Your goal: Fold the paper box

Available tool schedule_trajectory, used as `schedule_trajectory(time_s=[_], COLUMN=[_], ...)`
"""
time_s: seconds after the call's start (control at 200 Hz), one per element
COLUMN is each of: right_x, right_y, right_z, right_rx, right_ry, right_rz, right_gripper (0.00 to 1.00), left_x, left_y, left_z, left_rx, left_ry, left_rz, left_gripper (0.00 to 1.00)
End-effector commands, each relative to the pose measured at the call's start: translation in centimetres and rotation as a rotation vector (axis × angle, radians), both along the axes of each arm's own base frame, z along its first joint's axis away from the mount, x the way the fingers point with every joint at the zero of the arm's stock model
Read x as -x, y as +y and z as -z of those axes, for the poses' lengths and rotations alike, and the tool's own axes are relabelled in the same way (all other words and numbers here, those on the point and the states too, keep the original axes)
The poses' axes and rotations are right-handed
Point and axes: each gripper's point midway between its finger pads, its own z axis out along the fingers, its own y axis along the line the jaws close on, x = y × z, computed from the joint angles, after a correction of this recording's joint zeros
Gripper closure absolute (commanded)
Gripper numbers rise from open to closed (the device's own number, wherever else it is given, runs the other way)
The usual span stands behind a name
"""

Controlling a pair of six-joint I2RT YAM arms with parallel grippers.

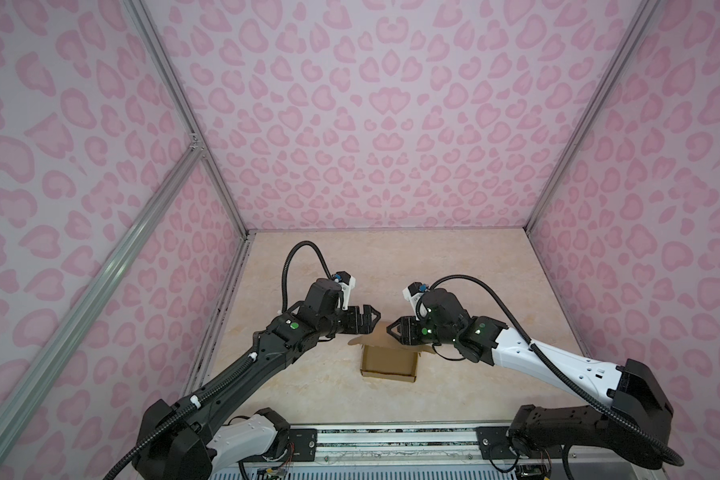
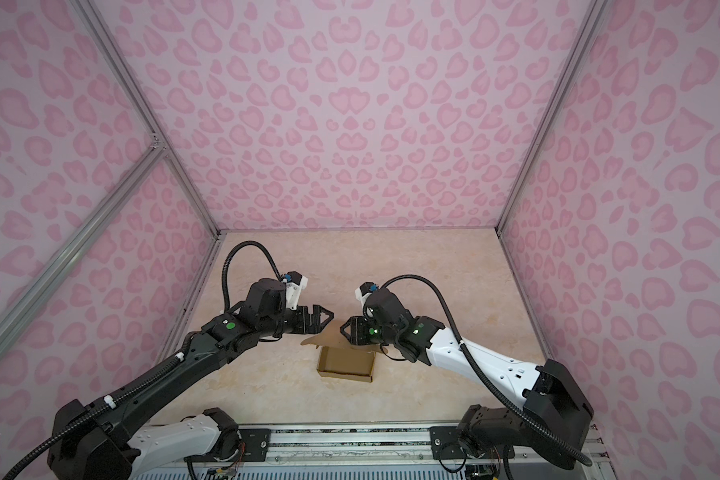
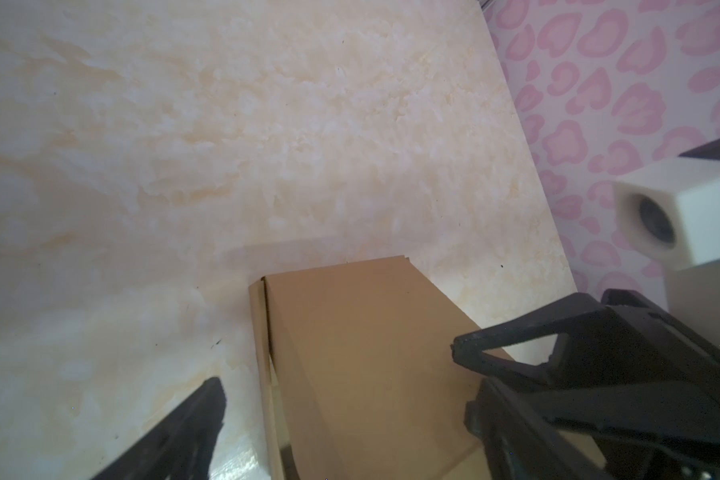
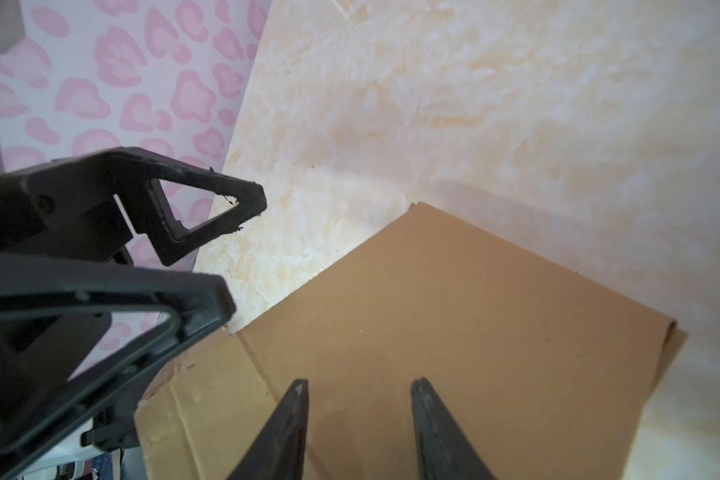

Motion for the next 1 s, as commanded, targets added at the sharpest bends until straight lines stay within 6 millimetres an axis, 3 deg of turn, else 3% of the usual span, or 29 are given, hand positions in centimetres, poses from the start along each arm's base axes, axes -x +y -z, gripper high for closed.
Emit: schedule_trajectory(time_s=[0.0, 0.27, 0.68, 0.86, 0.995], right_x=[0.3, 2.2, 2.7, 2.5, 1.4], right_y=[0.4, 0.0, -1.2, -1.6, -3.0], right_z=[1.0, 5.6, 9.1, 8.5, 6.2], right_rx=[-0.016, 0.048, 0.097, 0.100, 0.106], right_ry=[0.003, 0.076, 0.117, 0.101, 0.058], right_rz=[0.026, 0.018, 0.040, 0.051, 0.077], right_gripper=[0.56, 0.53, 0.50, 0.49, 0.46], left_x=[0.7, 2.5, 3.9, 4.1, 3.3], left_y=[-0.1, 0.2, -0.7, -0.6, -0.4], left_z=[1.0, 5.5, 9.2, 10.4, 8.8], left_rx=[0.022, 0.012, -0.027, -0.055, -0.052], left_ry=[0.031, 0.162, 0.253, 0.267, 0.210], left_rz=[0.003, 0.005, 0.027, 0.018, -0.005], left_gripper=[0.03, 0.01, 0.01, 0.01, 0.02])
